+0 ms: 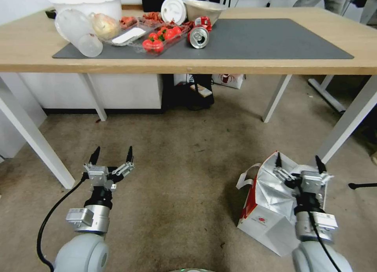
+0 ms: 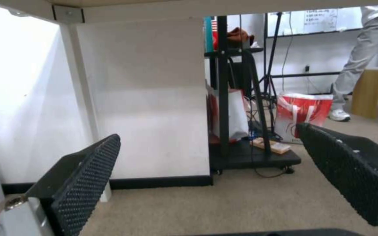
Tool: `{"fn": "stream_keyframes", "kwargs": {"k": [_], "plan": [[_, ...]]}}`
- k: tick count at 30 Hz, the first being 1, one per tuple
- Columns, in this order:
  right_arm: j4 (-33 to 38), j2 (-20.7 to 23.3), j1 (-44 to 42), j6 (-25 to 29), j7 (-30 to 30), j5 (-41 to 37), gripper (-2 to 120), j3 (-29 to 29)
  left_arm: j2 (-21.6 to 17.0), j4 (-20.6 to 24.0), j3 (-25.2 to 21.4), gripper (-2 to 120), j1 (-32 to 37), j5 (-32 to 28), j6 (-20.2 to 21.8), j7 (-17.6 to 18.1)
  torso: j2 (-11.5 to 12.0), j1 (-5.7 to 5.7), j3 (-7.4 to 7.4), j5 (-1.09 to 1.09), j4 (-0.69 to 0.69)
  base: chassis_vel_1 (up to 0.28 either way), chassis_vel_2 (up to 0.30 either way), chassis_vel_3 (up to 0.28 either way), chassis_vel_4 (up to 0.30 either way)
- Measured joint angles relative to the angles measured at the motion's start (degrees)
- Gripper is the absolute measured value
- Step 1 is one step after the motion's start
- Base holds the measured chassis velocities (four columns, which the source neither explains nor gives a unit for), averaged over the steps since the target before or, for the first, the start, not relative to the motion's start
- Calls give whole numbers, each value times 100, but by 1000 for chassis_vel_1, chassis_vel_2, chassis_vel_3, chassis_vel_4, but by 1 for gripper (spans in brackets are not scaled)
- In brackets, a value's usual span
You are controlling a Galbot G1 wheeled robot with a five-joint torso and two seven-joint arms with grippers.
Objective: Pick up the food delivery bag from the floor and place it on the table.
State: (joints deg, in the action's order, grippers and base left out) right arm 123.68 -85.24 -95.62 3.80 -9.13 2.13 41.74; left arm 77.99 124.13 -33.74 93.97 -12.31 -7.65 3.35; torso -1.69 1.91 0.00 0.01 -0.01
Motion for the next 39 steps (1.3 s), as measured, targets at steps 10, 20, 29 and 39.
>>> {"fn": "stream_keyframes", "kwargs": {"k": [10,20,29,39], "plan": [[-686,205,131,160,75,-443,100,658,5,-85,-15,100,25,14,142,93,-9,1,0,0,1,0,0,0,0],[-1479,234,363,275,33,-523,100,899,-45,-371,21,100,-46,37,162,131,-14,2,0,-2,1,0,0,0,0],[-1938,201,395,246,-79,-663,100,943,-55,-414,52,100,-55,41,187,173,-16,2,0,-1,1,0,0,0,0],[-2214,173,449,207,-126,-882,100,886,-29,-414,86,100,-5,115,182,270,-18,3,0,-1,1,0,0,0,0]]}}
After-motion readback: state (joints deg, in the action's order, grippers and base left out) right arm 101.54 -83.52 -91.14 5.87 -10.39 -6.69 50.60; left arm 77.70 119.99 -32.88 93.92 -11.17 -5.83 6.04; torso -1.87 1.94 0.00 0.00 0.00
